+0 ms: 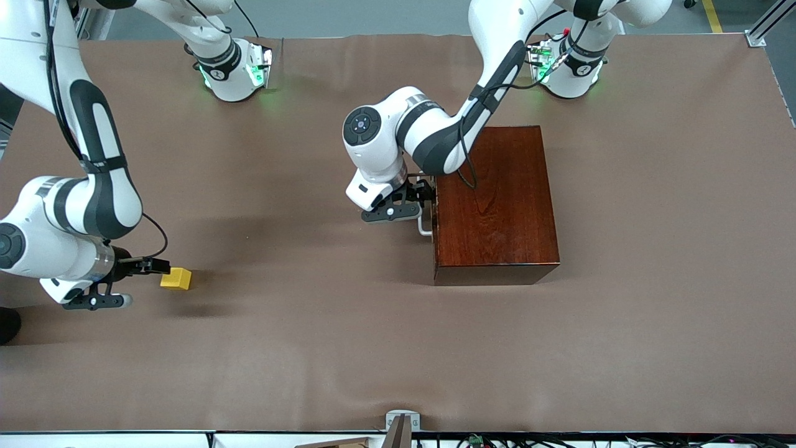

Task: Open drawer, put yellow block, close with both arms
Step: 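Pull the drawer open with the left gripper while the right gripper grasps the cube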

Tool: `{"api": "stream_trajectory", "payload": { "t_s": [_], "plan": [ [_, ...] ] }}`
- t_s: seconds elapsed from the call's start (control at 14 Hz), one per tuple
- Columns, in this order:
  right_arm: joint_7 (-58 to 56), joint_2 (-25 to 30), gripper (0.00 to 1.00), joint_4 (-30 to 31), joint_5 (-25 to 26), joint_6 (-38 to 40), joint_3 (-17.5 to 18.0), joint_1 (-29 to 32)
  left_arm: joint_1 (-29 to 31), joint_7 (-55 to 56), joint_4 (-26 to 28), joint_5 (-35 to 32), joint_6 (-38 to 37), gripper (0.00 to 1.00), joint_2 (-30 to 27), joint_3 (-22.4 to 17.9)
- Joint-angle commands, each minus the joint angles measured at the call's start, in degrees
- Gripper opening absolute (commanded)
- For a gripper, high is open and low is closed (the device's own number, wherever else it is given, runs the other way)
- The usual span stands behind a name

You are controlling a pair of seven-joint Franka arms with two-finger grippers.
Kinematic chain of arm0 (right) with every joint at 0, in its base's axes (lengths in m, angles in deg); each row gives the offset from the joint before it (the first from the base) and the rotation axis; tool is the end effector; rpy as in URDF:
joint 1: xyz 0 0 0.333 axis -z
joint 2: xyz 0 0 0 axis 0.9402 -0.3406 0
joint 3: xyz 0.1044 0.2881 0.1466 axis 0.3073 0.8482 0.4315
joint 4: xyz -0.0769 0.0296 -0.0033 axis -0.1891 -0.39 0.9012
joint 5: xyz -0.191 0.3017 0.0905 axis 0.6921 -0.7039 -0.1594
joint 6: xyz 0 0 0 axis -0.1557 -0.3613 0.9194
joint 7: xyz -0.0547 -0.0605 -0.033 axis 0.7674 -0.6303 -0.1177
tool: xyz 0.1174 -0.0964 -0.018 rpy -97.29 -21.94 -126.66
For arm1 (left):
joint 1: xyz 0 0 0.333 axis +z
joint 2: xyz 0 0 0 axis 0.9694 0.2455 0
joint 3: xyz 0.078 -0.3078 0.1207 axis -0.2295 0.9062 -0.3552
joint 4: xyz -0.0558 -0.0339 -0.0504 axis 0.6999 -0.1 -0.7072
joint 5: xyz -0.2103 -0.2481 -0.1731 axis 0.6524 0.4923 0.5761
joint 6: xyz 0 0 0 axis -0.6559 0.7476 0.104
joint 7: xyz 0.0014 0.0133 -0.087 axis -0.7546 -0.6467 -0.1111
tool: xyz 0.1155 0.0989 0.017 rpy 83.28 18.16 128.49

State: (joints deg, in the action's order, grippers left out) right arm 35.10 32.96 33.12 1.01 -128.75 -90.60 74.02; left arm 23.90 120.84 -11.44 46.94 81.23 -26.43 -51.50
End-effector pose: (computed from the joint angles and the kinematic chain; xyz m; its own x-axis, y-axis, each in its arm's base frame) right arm 0.6513 -0.0753 0.2656 0.9953 0.0266 -0.0927 0.0258 -0.9996 -0.0098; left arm 0.4722 -0.5466 0.2827 0.9983 0.0462 0.0358 0.0511 -0.9871 -0.1515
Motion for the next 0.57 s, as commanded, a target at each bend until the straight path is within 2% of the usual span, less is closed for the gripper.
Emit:
{"api": "stream_trajectory", "payload": {
  "t_s": [0.0, 0.21, 0.5],
  "plan": [
    [6.5, -1.7, 1.00, 0.0, 0.2, -1.8, 0.5, 0.1, -1.0, 0.7, -1.5, -0.5, 4.1, 1.00, 1.2, 0.1],
    [10.3, -2.7, 1.00, 0.0, 0.4, -3.2, 0.5, -0.4, -1.1, 0.8, -1.5, 0.1, 6.7, 1.00, 1.6, 0.8],
    [9.7, -3.1, 1.00, 4.4, 2.4, -9.9, 0.5, -0.2, -1.0, 0.8, -1.6, 3.2, 10.1, 1.00, 1.9, 0.9]
  ]
}}
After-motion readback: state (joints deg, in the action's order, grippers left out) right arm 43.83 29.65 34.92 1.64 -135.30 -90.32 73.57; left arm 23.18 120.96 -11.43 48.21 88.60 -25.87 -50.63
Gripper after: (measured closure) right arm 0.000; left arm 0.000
